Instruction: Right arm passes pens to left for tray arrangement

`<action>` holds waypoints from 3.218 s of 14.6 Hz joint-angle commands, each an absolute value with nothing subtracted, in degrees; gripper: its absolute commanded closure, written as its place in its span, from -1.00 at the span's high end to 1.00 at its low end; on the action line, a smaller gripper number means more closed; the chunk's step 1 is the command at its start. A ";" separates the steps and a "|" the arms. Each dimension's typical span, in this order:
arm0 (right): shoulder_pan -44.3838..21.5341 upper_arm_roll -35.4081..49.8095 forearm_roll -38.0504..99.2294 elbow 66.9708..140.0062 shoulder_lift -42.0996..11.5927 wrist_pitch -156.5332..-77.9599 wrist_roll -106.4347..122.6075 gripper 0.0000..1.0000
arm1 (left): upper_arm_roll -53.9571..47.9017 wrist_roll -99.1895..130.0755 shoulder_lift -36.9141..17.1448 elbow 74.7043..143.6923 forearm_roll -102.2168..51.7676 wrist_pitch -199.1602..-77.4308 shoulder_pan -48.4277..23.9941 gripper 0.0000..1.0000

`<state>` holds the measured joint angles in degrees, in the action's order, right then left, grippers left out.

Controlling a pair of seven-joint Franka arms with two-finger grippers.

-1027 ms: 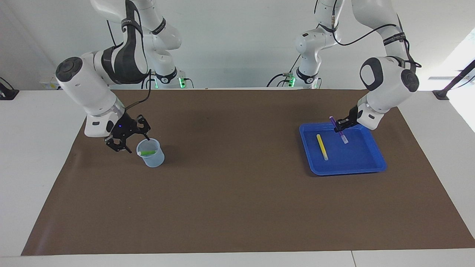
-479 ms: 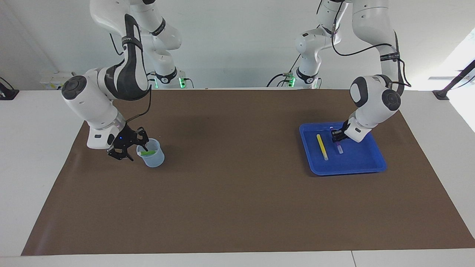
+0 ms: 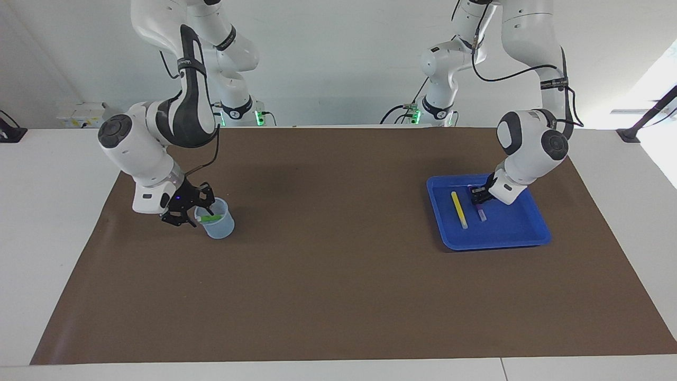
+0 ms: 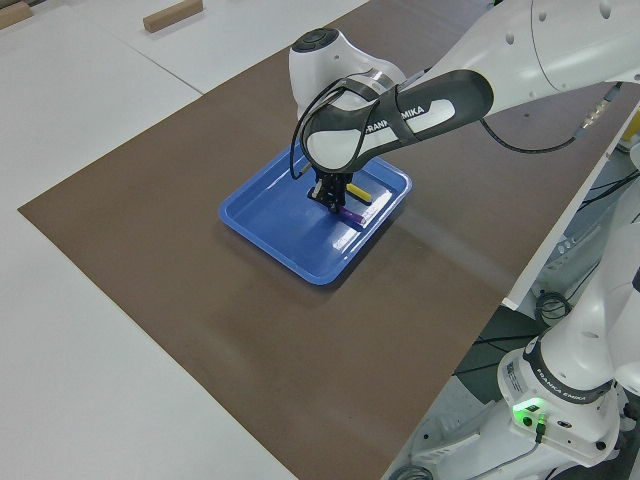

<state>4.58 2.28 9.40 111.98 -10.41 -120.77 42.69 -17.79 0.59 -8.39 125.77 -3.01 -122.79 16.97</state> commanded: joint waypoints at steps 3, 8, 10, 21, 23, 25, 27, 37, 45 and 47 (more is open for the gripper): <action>6.06 3.08 8.70 113.64 -8.70 -121.11 44.65 0.05 | -17.58 0.09 -8.17 126.83 -1.85 -124.19 17.14 1.00; 6.07 3.08 8.70 112.77 -8.96 -120.85 44.74 0.00 | -17.67 0.09 -8.17 126.48 -1.85 -123.93 17.31 1.00; 6.06 3.08 8.70 112.68 -8.96 -120.85 44.82 -0.09 | -17.67 0.09 -8.17 125.25 -1.93 -122.18 17.40 1.00; 5.45 3.16 8.88 113.38 -8.96 -123.40 45.62 -0.18 | -18.28 19.39 -3.97 106.18 -10.88 -96.77 14.24 1.00; 5.19 3.16 8.88 113.47 -8.88 -123.57 45.35 -0.21 | -18.19 27.12 -0.54 106.26 -13.70 -96.68 12.31 1.00; 5.27 3.16 8.88 113.90 -8.88 -123.66 45.61 -0.21 | -18.28 35.47 3.06 106.26 -16.51 -96.50 10.64 1.00; 5.36 3.16 8.88 113.91 -8.88 -123.75 45.70 -0.21 | -18.28 40.93 5.87 106.35 -18.54 -96.15 8.71 1.00; 5.63 3.16 8.79 112.24 -8.96 -120.06 45.62 -1.00 | -18.11 62.12 13.44 108.36 -25.48 -97.99 3.78 1.00; 6.15 3.08 9.40 102.16 -9.23 -105.95 44.91 -1.00 | -17.67 66.53 14.06 108.98 -32.70 -99.93 5.62 1.00; 6.85 2.99 9.32 95.74 -9.32 -98.64 44.83 -1.00 | -17.67 66.71 13.98 108.90 -32.78 -99.93 5.71 1.00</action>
<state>5.30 2.53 9.41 101.71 -9.07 -104.92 44.36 -17.70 66.03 12.30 107.07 -31.45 -99.00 5.27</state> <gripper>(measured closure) 0.819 0.000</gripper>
